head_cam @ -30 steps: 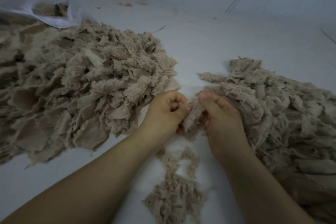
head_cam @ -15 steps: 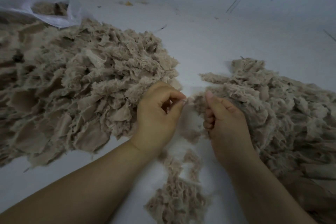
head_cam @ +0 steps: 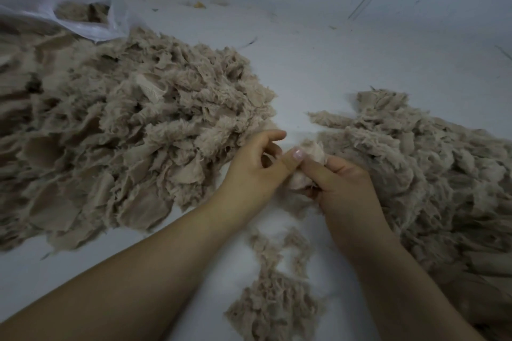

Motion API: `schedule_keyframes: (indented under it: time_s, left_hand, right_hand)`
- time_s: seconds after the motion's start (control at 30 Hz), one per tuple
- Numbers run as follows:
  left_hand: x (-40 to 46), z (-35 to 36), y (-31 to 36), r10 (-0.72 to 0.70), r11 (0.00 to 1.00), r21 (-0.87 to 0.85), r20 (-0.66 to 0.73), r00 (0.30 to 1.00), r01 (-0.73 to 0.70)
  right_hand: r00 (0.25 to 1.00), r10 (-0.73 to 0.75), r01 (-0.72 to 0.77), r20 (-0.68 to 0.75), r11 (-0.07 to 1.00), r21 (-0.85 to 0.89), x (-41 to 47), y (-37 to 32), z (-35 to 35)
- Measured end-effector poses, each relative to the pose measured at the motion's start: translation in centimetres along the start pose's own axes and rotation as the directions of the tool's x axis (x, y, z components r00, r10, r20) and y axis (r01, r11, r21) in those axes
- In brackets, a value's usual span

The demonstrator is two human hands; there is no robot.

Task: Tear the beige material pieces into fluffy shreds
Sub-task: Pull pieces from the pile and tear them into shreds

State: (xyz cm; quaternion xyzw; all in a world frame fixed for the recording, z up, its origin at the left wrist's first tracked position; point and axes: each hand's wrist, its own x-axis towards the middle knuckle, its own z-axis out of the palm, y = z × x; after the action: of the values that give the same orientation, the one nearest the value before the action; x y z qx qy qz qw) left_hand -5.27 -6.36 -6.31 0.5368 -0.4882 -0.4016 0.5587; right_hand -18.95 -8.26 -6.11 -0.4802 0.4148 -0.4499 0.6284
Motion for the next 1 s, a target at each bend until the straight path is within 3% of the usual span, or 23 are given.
schedule_keyframes:
  time_s: [0.1,0.27,0.33,0.47,0.63,0.67,0.73,0.8,0.83,0.9,0.93,0.97,1.0]
  left_hand:
    - [0.2,0.3,-0.2,0.054,0.997,-0.053,0.021,0.998,-0.053]
    - [0.6,-0.3,-0.2,-0.136,0.961,-0.257,-0.113,0.984,0.103]
    - [0.6,-0.7,0.1,-0.170,0.967,-0.200,-0.032,0.985,0.161]
    - [0.3,-1.5,0.3,-0.124,0.992,0.006,0.286,0.950,0.128]
    - [0.6,-3.1,0.2,-0.156,0.966,-0.120,0.431,0.889,0.228]
    - [0.7,-3.1,0.1,-0.131,0.953,-0.202,0.399,0.907,0.227]
    - [1.0,-2.9,-0.1,-0.067,0.905,-0.403,0.172,0.983,0.132]
    - [1.2,-2.5,0.0,-0.022,0.868,-0.496,-0.072,0.997,-0.017]
    - [1.2,-2.2,0.0,-0.028,0.859,-0.511,-0.117,0.993,-0.036]
    - [0.9,-1.3,-0.4,-0.049,0.919,-0.393,-0.108,0.993,0.003]
    - [0.7,-0.9,-0.7,0.004,0.984,-0.178,-0.069,0.998,-0.016]
    - [0.4,-0.5,-1.1,0.105,0.988,0.113,0.011,0.994,-0.106]
    - [0.2,-0.2,-1.3,0.183,0.915,0.338,0.131,0.974,-0.218]
  right_hand:
    - [1.000,-0.012,0.013,0.015,0.999,-0.044,0.0,0.2,0.1]
    - [1.000,-0.025,0.025,-0.017,0.999,-0.034,0.3,0.6,-0.2]
    - [0.999,-0.023,0.024,-0.022,0.999,0.025,0.3,0.6,-0.5]
    - [0.997,-0.026,0.030,-0.074,0.998,0.053,0.5,0.6,-0.6]
    - [0.989,-0.014,0.021,-0.146,0.999,0.045,0.9,0.6,-0.6]
    - [0.988,-0.005,0.015,-0.153,0.998,0.069,0.9,0.6,-0.7]
    - [0.986,0.022,0.006,-0.164,0.986,0.169,1.0,0.4,-0.7]
    - [0.983,0.042,0.004,-0.178,0.968,0.251,1.1,0.2,-0.7]
    - [0.981,0.048,0.004,-0.187,0.964,0.267,1.1,0.1,-0.6]
    - [0.978,0.054,0.005,-0.201,0.960,0.281,1.2,0.1,-0.5]
    - [0.977,0.056,0.005,-0.204,0.957,0.291,1.1,0.1,-0.5]
    - [0.977,0.062,0.003,-0.205,0.953,0.302,1.1,0.1,-0.5]
    - [0.976,0.070,-0.001,-0.208,0.949,0.315,1.1,0.1,-0.5]
